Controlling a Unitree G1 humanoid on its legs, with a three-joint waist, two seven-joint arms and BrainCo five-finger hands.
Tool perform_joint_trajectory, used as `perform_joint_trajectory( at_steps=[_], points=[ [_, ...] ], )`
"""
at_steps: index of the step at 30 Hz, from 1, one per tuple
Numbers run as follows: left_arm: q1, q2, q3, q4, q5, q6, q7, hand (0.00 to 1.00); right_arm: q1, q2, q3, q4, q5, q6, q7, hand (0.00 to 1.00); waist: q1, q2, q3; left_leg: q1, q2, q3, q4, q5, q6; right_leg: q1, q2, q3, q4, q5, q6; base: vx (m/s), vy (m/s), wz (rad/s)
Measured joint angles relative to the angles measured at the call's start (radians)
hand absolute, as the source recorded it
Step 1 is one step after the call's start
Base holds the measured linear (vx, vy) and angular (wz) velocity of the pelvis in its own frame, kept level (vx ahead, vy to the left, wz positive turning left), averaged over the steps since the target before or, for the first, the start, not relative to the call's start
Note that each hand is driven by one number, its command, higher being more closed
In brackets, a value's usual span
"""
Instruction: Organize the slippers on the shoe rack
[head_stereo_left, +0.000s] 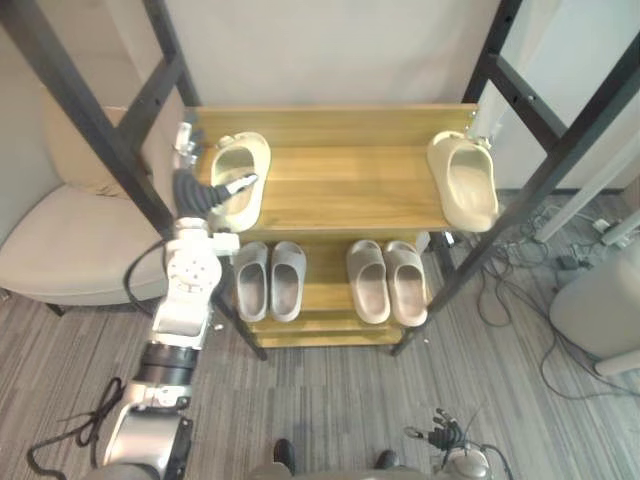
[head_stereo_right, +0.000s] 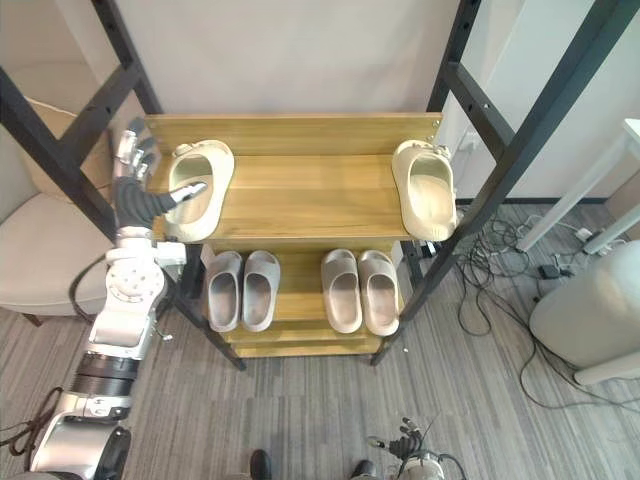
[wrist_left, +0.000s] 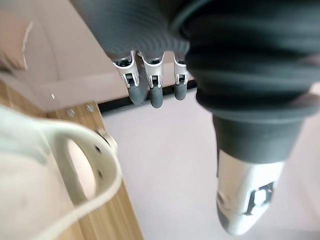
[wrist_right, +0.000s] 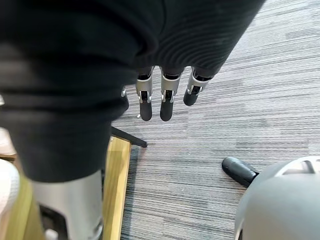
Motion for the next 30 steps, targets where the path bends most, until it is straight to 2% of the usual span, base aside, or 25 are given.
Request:
perform_joint_trajectory(
  at_steps=[3, 12, 15, 19, 24, 30],
  points=[
    [-0.043, 0.024, 0.018, 0.037, -0.001, 0.015, 0.006, 0.00, 0.000, 0.000, -0.001, 0.000, 0.001, 0.000, 0.003, 0.00, -0.001, -0.002, 0.003, -0.032, -0.002, 0.009, 0.012, -0.003, 0.005, -0.032, -0.002, 0.011, 0.000, 0.008, -0.002, -0.02, 0.013, -0.11],
    [-0.172, 0.110, 0.026, 0.170, -0.022, 0.027, 0.005, 0.00, -0.041, 0.004, 0.001, -0.034, 0.007, 0.000, 0.007, 0.00, -0.008, -0.001, 0.065, -0.069, -0.001, 0.028, 0.032, -0.006, 0.008, -0.072, -0.002, 0.038, -0.004, 0.027, -0.009, -0.03, -0.006, -0.07],
    [-0.199, 0.114, 0.037, 0.209, -0.024, 0.033, 0.005, 0.00, -0.043, 0.010, 0.008, -0.043, 0.009, -0.002, 0.006, 0.00, -0.006, -0.002, 0.067, -0.092, 0.000, 0.039, 0.035, -0.007, 0.009, -0.104, -0.001, 0.053, -0.002, 0.032, -0.011, -0.02, -0.005, -0.12],
    [-0.242, 0.166, 0.021, 0.270, -0.041, 0.034, 0.001, 0.00, -0.042, 0.028, 0.010, -0.042, 0.002, -0.002, 0.003, 0.00, -0.004, -0.004, 0.081, -0.104, 0.002, 0.039, 0.055, -0.008, 0.010, -0.114, -0.001, 0.069, -0.001, 0.040, -0.018, -0.03, -0.013, -0.08],
    [-0.299, 0.195, 0.017, 0.342, -0.040, 0.038, 0.001, 0.00, -0.051, 0.032, 0.037, -0.042, 0.002, -0.002, -0.008, 0.00, -0.005, -0.005, 0.092, -0.130, 0.011, 0.048, 0.066, -0.015, 0.002, -0.146, 0.002, 0.087, 0.001, 0.050, -0.033, -0.10, -0.016, -0.10],
    [-0.372, 0.244, 0.000, 0.409, -0.028, 0.044, -0.023, 0.00, -0.067, 0.033, 0.045, -0.042, 0.003, -0.002, -0.011, 0.00, -0.007, -0.008, 0.132, -0.137, 0.011, 0.065, 0.063, -0.003, 0.005, -0.168, 0.003, 0.111, 0.001, 0.069, -0.046, -0.08, 0.005, -0.09]
  ],
)
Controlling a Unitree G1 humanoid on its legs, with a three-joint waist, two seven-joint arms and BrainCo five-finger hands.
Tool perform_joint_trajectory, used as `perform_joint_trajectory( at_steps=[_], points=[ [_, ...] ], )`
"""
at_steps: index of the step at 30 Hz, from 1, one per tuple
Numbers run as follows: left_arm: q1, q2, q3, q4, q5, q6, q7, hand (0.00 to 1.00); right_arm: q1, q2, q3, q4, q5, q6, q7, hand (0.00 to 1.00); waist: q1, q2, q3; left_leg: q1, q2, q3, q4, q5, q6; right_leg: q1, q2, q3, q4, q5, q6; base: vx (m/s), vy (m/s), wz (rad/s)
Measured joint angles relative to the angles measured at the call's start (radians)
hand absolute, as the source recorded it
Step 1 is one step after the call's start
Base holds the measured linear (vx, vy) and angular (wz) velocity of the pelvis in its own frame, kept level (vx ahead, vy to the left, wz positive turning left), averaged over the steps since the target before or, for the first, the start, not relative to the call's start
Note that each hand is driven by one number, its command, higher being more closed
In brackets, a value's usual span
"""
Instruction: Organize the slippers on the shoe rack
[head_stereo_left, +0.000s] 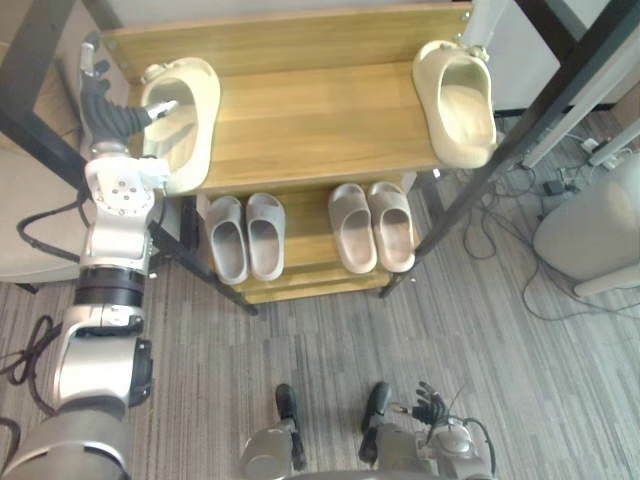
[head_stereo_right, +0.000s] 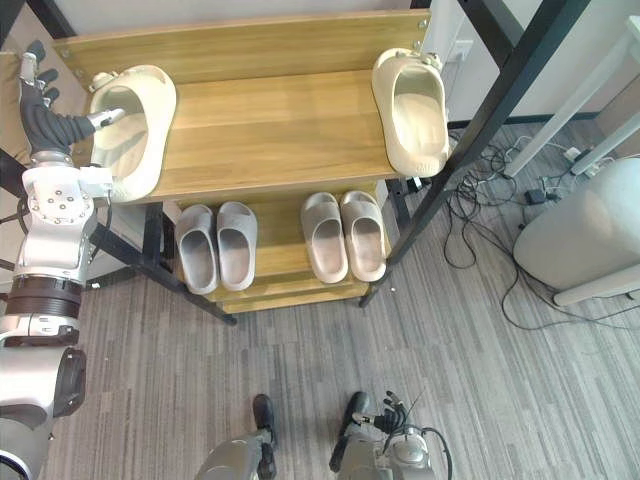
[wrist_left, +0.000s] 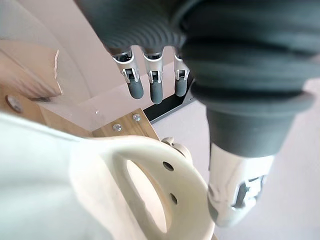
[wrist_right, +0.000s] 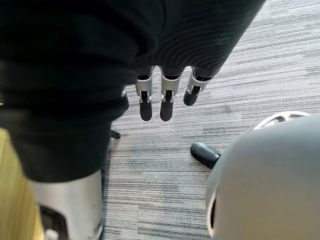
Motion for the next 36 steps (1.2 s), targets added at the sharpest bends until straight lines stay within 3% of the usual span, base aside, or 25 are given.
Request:
perform_joint_trajectory(
  at_steps=[19, 20, 25, 36],
  points=[
    [-0.234, 0.097, -0.146, 0.220, 0.225, 0.096, -0.091, 0.00, -0.037, 0.009, 0.037, 0.005, 0.040, -0.003, 0.003, 0.00, -0.011, -0.001, 0.026, -0.013, -0.011, -0.001, -0.084, 0.082, -0.004, -0.042, 0.007, 0.011, -0.035, 0.053, -0.010, -0.05, 0.025, -0.02],
    [-0.248, 0.097, -0.152, 0.234, 0.230, 0.099, -0.094, 1.00, -0.043, 0.008, 0.037, 0.006, 0.040, -0.003, 0.003, 0.00, -0.011, 0.000, 0.029, -0.014, -0.011, -0.001, -0.084, 0.085, -0.003, -0.042, 0.007, 0.011, -0.035, 0.054, -0.010, -0.06, 0.056, 0.00],
    [-0.298, 0.125, -0.203, 0.297, 0.268, 0.106, -0.130, 1.00, -0.066, 0.008, 0.039, 0.008, 0.055, -0.003, 0.004, 0.00, -0.018, 0.001, 0.031, -0.023, -0.014, 0.001, -0.085, 0.088, -0.003, -0.057, 0.007, 0.022, -0.036, 0.061, -0.014, -0.04, 0.060, -0.04],
    [-0.402, 0.172, -0.235, 0.338, 0.284, 0.106, -0.128, 1.00, -0.087, 0.009, 0.039, 0.012, 0.079, -0.003, 0.006, 0.00, -0.057, 0.000, 0.042, -0.035, -0.025, 0.013, -0.085, 0.096, 0.010, -0.068, 0.011, 0.050, -0.069, 0.102, -0.008, 0.00, 0.077, -0.06]
  ],
)
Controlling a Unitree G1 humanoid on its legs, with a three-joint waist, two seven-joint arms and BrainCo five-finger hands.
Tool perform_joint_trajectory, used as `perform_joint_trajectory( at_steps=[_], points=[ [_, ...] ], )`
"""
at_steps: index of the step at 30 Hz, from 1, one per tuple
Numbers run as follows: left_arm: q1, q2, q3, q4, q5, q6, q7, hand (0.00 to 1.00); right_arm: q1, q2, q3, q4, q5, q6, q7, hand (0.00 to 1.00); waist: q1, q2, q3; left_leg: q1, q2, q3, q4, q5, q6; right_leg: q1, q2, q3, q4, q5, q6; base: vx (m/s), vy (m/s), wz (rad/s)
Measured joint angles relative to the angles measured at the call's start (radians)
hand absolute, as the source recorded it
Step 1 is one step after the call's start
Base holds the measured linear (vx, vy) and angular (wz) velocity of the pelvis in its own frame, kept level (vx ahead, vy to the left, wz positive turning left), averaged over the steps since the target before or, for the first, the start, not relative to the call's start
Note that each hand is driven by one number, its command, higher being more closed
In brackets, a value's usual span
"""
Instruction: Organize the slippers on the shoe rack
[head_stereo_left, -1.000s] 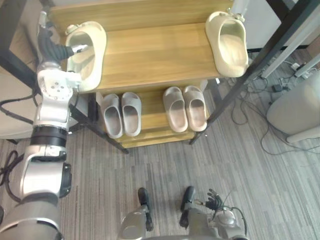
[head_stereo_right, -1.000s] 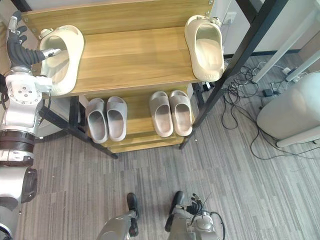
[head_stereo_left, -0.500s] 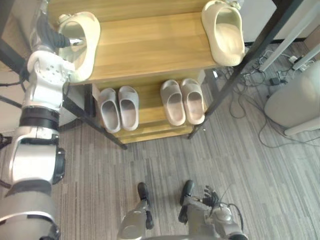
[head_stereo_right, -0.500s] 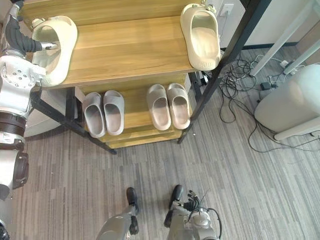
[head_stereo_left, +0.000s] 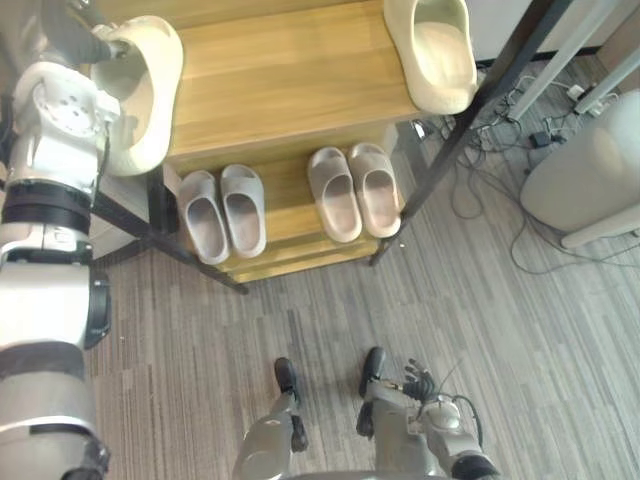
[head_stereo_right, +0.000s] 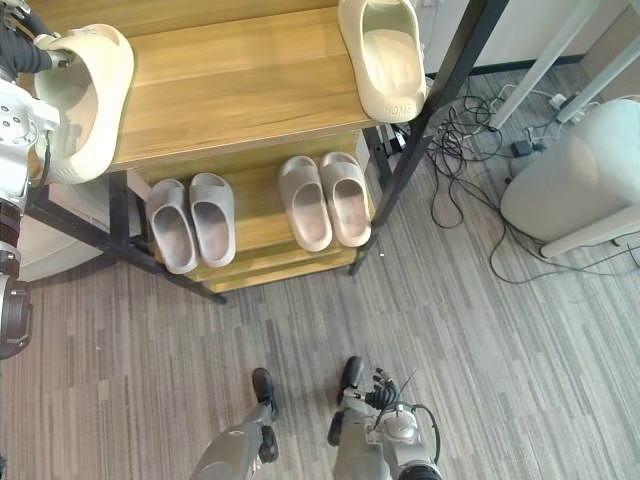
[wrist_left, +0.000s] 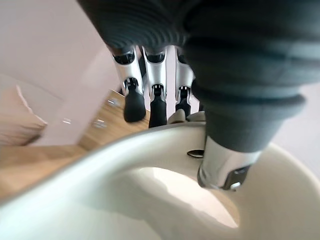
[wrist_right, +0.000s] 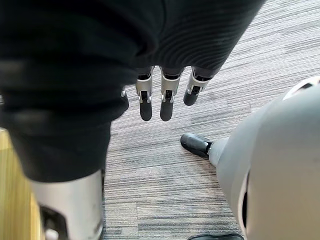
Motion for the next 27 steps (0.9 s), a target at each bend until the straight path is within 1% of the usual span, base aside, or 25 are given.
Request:
perform_joint_trajectory(
  at_steps=[3, 6, 10, 14, 16, 18, 19, 21, 22, 24, 27],
  points=[
    [-0.004, -0.002, -0.004, 0.000, -0.001, 0.001, 0.002, 1.00, -0.001, 0.001, 0.000, 0.002, 0.000, 0.000, 0.002, 0.00, -0.009, 0.000, 0.000, 0.005, -0.008, 0.000, 0.000, -0.003, 0.003, 0.002, -0.001, 0.008, -0.004, 0.001, 0.001, 0.02, 0.104, -0.07],
    [-0.004, -0.012, -0.005, 0.004, -0.002, 0.001, 0.001, 1.00, 0.000, 0.001, 0.001, 0.012, 0.000, 0.000, 0.006, 0.00, -0.010, 0.000, 0.000, 0.016, -0.008, -0.005, 0.000, -0.006, 0.004, 0.021, 0.000, 0.004, -0.012, 0.003, 0.002, -0.01, 0.083, 0.04],
    [-0.004, -0.043, -0.004, 0.005, -0.012, 0.000, 0.003, 1.00, 0.000, 0.001, 0.008, 0.011, 0.000, -0.001, 0.010, 0.00, -0.011, 0.000, 0.000, 0.032, -0.008, -0.001, 0.000, -0.021, 0.002, 0.032, -0.005, 0.010, -0.012, -0.006, 0.000, -0.03, 0.079, -0.03],
    [-0.004, -0.071, -0.002, -0.014, -0.030, 0.001, 0.022, 1.00, 0.012, 0.001, 0.030, 0.011, 0.000, -0.001, 0.010, 0.00, -0.015, 0.000, 0.000, 0.032, -0.010, -0.001, 0.000, -0.021, 0.002, 0.032, -0.007, 0.009, -0.012, -0.006, 0.000, -0.03, 0.095, 0.00],
    [-0.003, -0.091, -0.001, -0.045, -0.041, 0.002, 0.024, 1.00, 0.017, 0.002, 0.035, 0.011, 0.000, -0.001, 0.011, 0.00, -0.015, 0.000, 0.000, 0.032, -0.010, -0.005, 0.000, -0.019, 0.005, 0.034, -0.007, 0.006, -0.012, -0.005, 0.001, 0.00, 0.082, 0.05],
    [-0.002, -0.140, -0.002, -0.106, -0.045, 0.001, 0.040, 1.00, 0.018, 0.002, 0.035, 0.010, 0.000, 0.000, 0.011, 0.00, -0.016, 0.000, 0.000, 0.038, -0.010, -0.014, 0.000, -0.016, 0.009, 0.046, -0.007, -0.003, -0.012, -0.002, 0.006, 0.01, 0.075, 0.09],
    [-0.002, -0.145, -0.002, -0.111, -0.045, 0.001, 0.042, 1.00, 0.018, 0.002, 0.035, 0.010, 0.000, 0.000, 0.011, 0.00, -0.016, 0.000, 0.000, 0.039, -0.010, -0.014, 0.000, -0.016, 0.009, 0.048, -0.007, -0.004, -0.012, -0.002, 0.006, 0.03, 0.085, 0.07],
    [-0.002, -0.182, -0.002, -0.160, -0.052, 0.000, 0.050, 1.00, 0.017, 0.005, 0.036, 0.005, 0.000, 0.000, 0.011, 0.00, -0.017, 0.000, -0.002, 0.044, -0.013, -0.017, 0.000, -0.016, 0.009, 0.054, -0.007, -0.010, -0.012, -0.003, 0.007, 0.02, 0.094, 0.04],
    [-0.002, -0.182, -0.002, -0.161, -0.052, 0.000, 0.050, 1.00, 0.017, 0.005, 0.036, 0.005, 0.000, 0.000, 0.011, 0.00, -0.017, 0.000, -0.002, 0.044, -0.013, -0.017, 0.000, -0.016, 0.009, 0.054, -0.007, -0.010, -0.012, -0.003, 0.007, 0.01, 0.080, 0.04],
    [-0.002, -0.215, -0.003, -0.167, -0.052, 0.001, 0.066, 1.00, 0.017, 0.009, 0.036, 0.005, 0.000, 0.000, 0.011, 0.00, -0.018, 0.004, -0.004, 0.048, -0.014, -0.020, 0.000, -0.016, 0.009, 0.060, -0.007, -0.014, -0.012, -0.003, 0.007, 0.00, 0.076, 0.03],
    [-0.002, -0.237, -0.013, -0.167, -0.052, 0.001, 0.071, 1.00, 0.017, 0.010, 0.042, 0.005, 0.000, 0.000, 0.010, 0.00, -0.020, 0.006, -0.009, 0.054, -0.014, -0.020, 0.000, -0.017, 0.008, 0.066, -0.007, -0.014, -0.012, -0.005, 0.007, -0.02, 0.073, 0.00]
  ],
)
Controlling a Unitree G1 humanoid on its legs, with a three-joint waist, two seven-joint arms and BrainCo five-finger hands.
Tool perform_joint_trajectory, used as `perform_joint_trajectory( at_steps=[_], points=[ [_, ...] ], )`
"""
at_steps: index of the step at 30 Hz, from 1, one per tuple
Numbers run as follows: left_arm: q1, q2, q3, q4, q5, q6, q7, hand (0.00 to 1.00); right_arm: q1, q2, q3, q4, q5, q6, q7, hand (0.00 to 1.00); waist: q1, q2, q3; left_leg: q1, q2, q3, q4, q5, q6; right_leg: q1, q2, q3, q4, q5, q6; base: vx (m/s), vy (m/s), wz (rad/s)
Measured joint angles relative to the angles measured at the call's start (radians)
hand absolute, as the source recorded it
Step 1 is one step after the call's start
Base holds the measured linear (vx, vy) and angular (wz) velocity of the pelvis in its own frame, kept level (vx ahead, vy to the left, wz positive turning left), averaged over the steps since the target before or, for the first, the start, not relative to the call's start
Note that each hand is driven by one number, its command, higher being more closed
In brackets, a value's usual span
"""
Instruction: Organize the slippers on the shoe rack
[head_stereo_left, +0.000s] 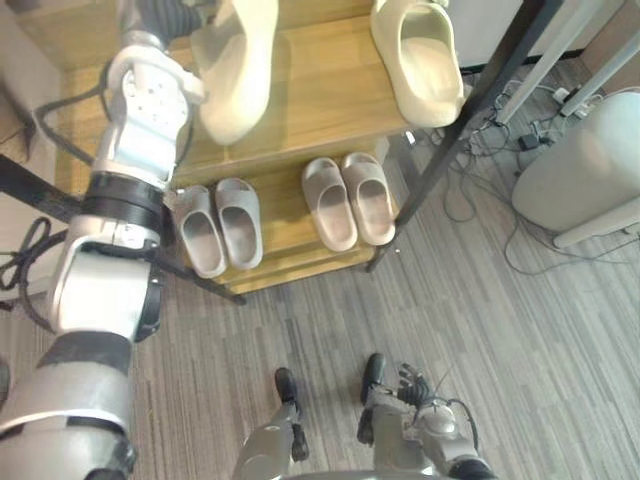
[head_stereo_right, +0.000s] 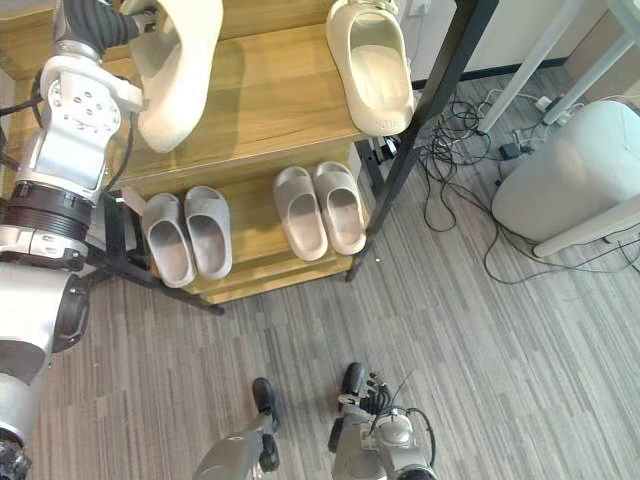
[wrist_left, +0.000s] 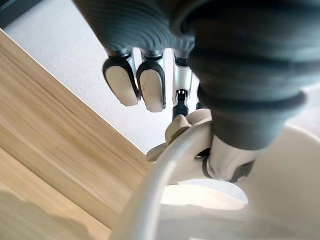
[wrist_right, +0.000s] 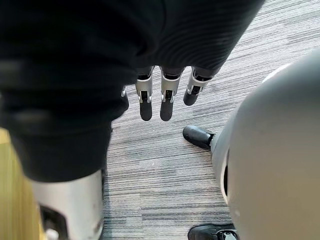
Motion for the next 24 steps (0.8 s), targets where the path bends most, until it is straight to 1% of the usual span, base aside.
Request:
perform_joint_trajectory(
  at_steps=[8, 9, 16, 17, 20, 24],
  points=[
    [0.000, -0.016, -0.012, 0.004, 0.002, 0.001, 0.017, 1.00, 0.000, 0.005, 0.000, -0.001, 0.000, 0.000, -0.009, 0.00, -0.008, 0.007, -0.011, -0.005, 0.002, 0.019, 0.000, -0.005, -0.007, -0.018, -0.001, 0.024, 0.000, -0.004, -0.004, -0.04, 0.072, -0.07],
    [0.000, -0.019, -0.012, 0.011, 0.003, 0.001, 0.019, 1.00, 0.000, 0.005, 0.000, 0.000, 0.000, 0.001, -0.014, 0.00, -0.015, 0.012, -0.026, -0.021, 0.000, 0.027, -0.001, -0.005, -0.007, -0.039, -0.002, 0.030, 0.000, -0.001, -0.005, -0.02, 0.090, -0.11],
    [0.000, -0.058, -0.013, 0.048, 0.004, 0.004, 0.024, 1.00, -0.002, 0.004, -0.016, -0.001, 0.001, 0.000, -0.026, 0.00, -0.042, 0.023, -0.034, -0.025, -0.005, 0.036, 0.000, -0.004, -0.004, -0.049, -0.002, 0.043, 0.000, 0.005, 0.002, 0.00, 0.093, -0.06],
    [-0.001, -0.064, -0.020, 0.052, 0.004, 0.004, 0.027, 1.00, -0.003, 0.002, -0.032, 0.000, 0.001, -0.001, -0.029, 0.00, -0.048, 0.030, -0.040, -0.038, -0.007, 0.036, 0.000, -0.004, -0.003, -0.064, -0.003, 0.044, 0.000, 0.007, 0.003, 0.00, 0.071, -0.02],
    [-0.002, -0.085, -0.021, 0.063, 0.004, 0.007, 0.040, 1.00, -0.002, -0.004, -0.046, 0.004, 0.009, 0.000, -0.031, 0.00, -0.050, 0.034, -0.041, -0.043, -0.008, 0.037, 0.000, -0.005, -0.002, -0.072, -0.003, 0.048, 0.000, 0.011, 0.003, 0.01, 0.105, -0.04],
    [-0.048, -0.089, -0.028, 0.096, 0.004, 0.017, 0.043, 1.00, -0.004, -0.003, -0.057, 0.005, 0.020, 0.000, -0.034, 0.00, -0.056, 0.034, -0.040, -0.053, -0.013, 0.046, 0.000, -0.007, 0.001, -0.088, -0.007, 0.061, 0.000, 0.014, 0.003, -0.01, 0.105, -0.06]
  ],
)
